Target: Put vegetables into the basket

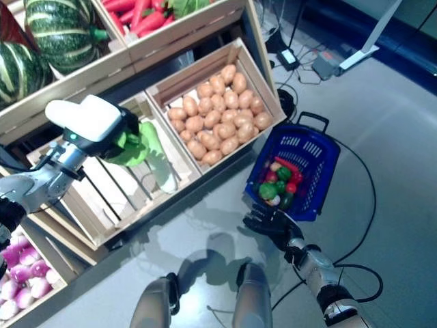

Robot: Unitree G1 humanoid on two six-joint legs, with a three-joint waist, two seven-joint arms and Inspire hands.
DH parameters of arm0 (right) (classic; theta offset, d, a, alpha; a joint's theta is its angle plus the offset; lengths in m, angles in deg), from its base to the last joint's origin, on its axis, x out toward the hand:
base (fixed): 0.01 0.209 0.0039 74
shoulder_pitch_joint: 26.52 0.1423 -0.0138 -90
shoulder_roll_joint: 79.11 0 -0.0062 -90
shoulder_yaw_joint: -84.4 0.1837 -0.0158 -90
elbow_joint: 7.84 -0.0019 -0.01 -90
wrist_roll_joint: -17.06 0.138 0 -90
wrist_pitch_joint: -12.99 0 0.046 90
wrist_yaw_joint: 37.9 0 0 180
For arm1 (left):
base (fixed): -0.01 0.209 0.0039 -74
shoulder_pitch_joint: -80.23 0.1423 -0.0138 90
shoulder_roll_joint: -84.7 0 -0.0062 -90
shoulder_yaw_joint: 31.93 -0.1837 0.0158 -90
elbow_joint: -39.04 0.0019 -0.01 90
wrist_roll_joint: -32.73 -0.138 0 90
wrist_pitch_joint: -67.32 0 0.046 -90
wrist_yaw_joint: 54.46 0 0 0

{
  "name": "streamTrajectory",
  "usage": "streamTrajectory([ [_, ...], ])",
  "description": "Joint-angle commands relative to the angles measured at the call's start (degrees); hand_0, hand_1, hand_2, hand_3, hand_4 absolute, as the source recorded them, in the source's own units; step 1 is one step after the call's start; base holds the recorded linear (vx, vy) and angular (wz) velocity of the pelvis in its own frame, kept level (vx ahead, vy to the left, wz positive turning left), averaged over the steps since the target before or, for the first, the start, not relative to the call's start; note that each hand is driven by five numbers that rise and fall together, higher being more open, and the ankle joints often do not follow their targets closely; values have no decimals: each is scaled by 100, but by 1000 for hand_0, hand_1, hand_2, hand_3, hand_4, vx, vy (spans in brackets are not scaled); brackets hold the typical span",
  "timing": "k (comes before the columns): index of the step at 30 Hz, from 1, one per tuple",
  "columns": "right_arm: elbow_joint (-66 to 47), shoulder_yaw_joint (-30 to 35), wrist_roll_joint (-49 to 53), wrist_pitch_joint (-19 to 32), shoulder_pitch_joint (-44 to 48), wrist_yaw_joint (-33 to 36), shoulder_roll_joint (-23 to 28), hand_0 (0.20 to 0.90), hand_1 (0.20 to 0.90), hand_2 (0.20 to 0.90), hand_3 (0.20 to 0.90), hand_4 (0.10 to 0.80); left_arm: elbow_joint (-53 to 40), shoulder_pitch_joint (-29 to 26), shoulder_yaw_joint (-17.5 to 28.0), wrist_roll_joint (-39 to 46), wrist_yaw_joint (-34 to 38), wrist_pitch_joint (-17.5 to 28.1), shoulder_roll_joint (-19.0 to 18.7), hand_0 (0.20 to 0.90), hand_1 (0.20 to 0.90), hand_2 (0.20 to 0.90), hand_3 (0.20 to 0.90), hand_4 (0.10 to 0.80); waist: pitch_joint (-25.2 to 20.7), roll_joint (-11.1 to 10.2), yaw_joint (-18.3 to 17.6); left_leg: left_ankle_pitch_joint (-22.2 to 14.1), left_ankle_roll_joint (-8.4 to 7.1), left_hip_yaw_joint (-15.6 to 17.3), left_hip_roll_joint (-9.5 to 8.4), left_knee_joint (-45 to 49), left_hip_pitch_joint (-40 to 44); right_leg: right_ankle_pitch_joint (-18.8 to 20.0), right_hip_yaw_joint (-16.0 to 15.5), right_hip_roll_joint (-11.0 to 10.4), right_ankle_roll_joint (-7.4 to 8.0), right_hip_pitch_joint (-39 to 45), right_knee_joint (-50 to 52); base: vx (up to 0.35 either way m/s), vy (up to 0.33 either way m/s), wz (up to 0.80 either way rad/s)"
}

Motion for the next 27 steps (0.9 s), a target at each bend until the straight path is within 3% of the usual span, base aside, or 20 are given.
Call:
streamTrajectory([
  [1, -818, 98, -1176, 1448, 27, 365, -118, 900, 900, 900, 900, 800, -344, 282, 1405, 2002, -529, 750, 402, 300, 300, 300, 300, 400, -1252, 50, 80, 345, 747, 265, -448, -1281, 663, 858, -104, 112, 187, 1442, -2340, 149, -72, 4],
  [5, -1167, -175, -3109, 2143, 401, 1816, 121, 900, 900, 900, 900, 800, -577, 457, 1756, 3622, -1706, 1059, 1050, 300, 300, 300, 300, 400, -1444, 19, 110, 594, 734, 192, -517, -2016, 1150, 1119, -139, 265, 228, 1992, -3061, 98, -62, 8],
  [9, -1663, -463, -4080, 1920, 1036, 2899, 515, 900, 900, 900, 900, 800, -994, 760, 2141, 5500, -2812, 944, 1868, 300, 300, 300, 300, 400, -1614, -43, 174, 801, 706, 130, -506, -2607, 1519, 1298, -139, 437, 189, 2356, -3565, 54, -64, 4],
  [16, -1774, -596, -3360, 1332, 1748, 2359, 510, 900, 900, 900, 900, 800, -1546, 922, 2314, 7280, -3685, 209, 2887, 300, 300, 300, 300, 400, -1764, -186, 290, 824, 609, 31, -479, -2823, 1634, 1448, -223, 641, 132, 2665, -4077, -5, -69, -1],
  [22, -1799, -560, -2903, 888, 2096, 2263, 302, 900, 900, 900, 900, 800, -1748, 918, 2273, 8169, -3990, -456, 3331, 300, 300, 300, 300, 400, -1797, -234, 351, 791, 589, -38, -491, -2823, 1670, 1403, -297, 672, 110, 2728, -4077, -16, -37, 3],
  [27, -1779, -647, -2815, 519, 2219, 1925, 159, 900, 900, 900, 900, 800, -1827, 975, 2191, 8402, -4086, -721, 3522, 300, 300, 300, 300, 400, -1815, -241, 387, 743, 598, -38, -494, -2823, 1755, 1360, -353, 657, 118, 2816, -4077, 0, -4, 1],
])
